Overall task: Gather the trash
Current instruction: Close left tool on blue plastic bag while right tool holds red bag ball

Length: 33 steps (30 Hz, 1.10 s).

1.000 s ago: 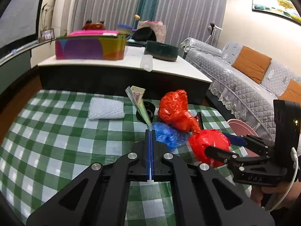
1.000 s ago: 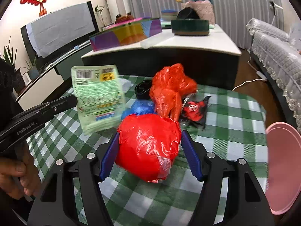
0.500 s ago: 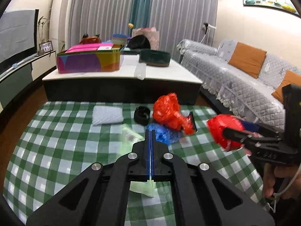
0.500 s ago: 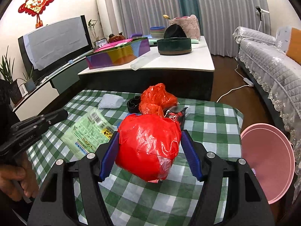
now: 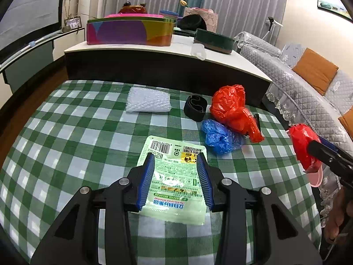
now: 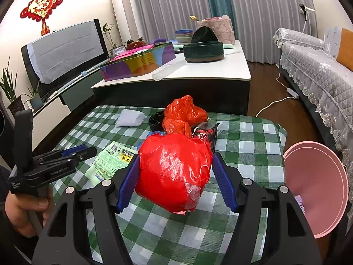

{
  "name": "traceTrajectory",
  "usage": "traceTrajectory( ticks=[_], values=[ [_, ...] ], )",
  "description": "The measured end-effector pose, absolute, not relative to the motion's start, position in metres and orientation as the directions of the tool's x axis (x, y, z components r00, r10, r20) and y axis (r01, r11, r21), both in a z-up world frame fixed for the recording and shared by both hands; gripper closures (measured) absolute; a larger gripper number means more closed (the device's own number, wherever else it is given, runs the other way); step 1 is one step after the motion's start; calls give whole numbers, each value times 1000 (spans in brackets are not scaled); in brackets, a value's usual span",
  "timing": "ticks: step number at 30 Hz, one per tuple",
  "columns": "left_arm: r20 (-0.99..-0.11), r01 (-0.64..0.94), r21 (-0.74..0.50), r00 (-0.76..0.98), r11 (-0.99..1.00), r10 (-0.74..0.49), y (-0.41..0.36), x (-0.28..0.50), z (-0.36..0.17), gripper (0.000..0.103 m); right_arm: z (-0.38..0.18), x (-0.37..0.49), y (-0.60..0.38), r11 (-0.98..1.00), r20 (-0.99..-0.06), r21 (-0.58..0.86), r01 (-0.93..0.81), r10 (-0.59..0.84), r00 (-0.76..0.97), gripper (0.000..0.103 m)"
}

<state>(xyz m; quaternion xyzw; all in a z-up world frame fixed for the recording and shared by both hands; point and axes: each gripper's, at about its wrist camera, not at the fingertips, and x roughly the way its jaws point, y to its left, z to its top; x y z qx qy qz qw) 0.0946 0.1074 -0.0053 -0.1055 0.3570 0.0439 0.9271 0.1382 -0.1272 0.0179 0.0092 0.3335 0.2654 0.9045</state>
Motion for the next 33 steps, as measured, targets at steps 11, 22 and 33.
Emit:
traceTrajectory(
  ticks=[11, 22, 33],
  values=[
    [-648, -68, -173, 759, 983, -61, 76, 133, -17, 64, 8, 163, -141, 873, -604, 198, -446, 467, 646, 38],
    [-676, -65, -207, 731, 976, -95, 63, 171, -37, 64, -2, 175, -153, 883, -615, 183, -431, 445, 651, 38],
    [-704, -67, -199, 704, 978, -94, 60, 181, -40, 96, -2, 176, -160, 891, -608, 179, -417, 434, 665, 38]
  ],
)
